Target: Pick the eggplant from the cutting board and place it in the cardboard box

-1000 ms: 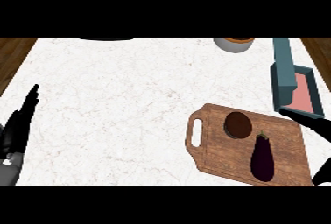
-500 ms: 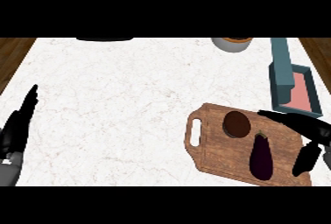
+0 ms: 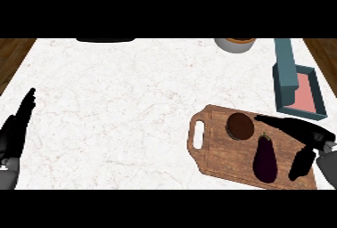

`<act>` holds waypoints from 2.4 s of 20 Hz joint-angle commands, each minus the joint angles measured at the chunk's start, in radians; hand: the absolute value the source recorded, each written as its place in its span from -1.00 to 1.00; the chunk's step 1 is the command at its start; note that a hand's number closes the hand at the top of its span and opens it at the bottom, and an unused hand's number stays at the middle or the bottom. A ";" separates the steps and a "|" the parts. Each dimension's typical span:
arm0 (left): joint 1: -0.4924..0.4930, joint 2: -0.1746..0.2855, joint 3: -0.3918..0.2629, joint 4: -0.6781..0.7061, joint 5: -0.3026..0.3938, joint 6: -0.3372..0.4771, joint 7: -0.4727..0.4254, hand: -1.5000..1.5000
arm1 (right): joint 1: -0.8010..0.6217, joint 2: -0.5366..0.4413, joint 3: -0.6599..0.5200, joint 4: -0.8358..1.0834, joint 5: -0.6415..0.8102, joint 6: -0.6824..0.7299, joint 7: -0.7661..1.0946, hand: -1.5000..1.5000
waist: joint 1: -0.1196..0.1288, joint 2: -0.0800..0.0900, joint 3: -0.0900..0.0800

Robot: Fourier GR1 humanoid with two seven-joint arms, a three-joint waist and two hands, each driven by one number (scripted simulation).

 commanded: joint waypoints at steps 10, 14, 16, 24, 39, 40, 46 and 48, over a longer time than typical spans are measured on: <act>-0.003 -0.030 0.092 -0.028 -0.072 -0.068 0.027 0.00 | 0.107 0.063 -0.092 -0.178 0.025 0.094 -0.052 -1.00 | -0.004 -0.001 0.000; 0.008 -0.077 0.096 -0.049 -0.094 -0.069 0.042 0.00 | 0.100 0.094 -0.091 -0.224 0.061 0.163 0.027 -1.00 | -0.001 0.000 0.000; 0.001 -0.080 0.096 -0.025 -0.101 -0.073 0.023 0.00 | 0.155 0.109 -0.054 -0.267 0.105 0.125 0.050 -1.00 | -0.004 0.000 0.000; 0.043 -0.096 0.109 -0.120 -0.124 -0.087 0.082 0.00 | 0.110 0.201 -0.038 -0.233 0.168 0.178 0.188 -1.00 | 0.003 -0.001 0.000; -0.028 -0.115 0.110 -0.051 -0.136 -0.109 0.032 0.00 | -0.031 -0.168 -0.251 0.080 0.233 -0.211 -0.483 1.00 | 0.038 0.026 0.012; -0.038 -0.109 0.115 -0.049 -0.133 -0.112 0.030 0.00 | -0.043 -0.191 -0.265 0.087 0.227 -0.215 -0.512 1.00 | 0.039 0.033 0.015; -0.048 -0.122 0.112 -0.058 -0.133 -0.103 0.028 0.00 | -0.111 -0.301 -0.413 0.254 0.175 -0.361 -0.732 1.00 | 0.056 0.038 0.018; -0.054 -0.124 0.109 -0.052 -0.128 -0.112 0.019 0.00 | -0.139 -0.321 -0.451 0.318 0.152 -0.389 -0.790 1.00 | 0.066 0.044 0.017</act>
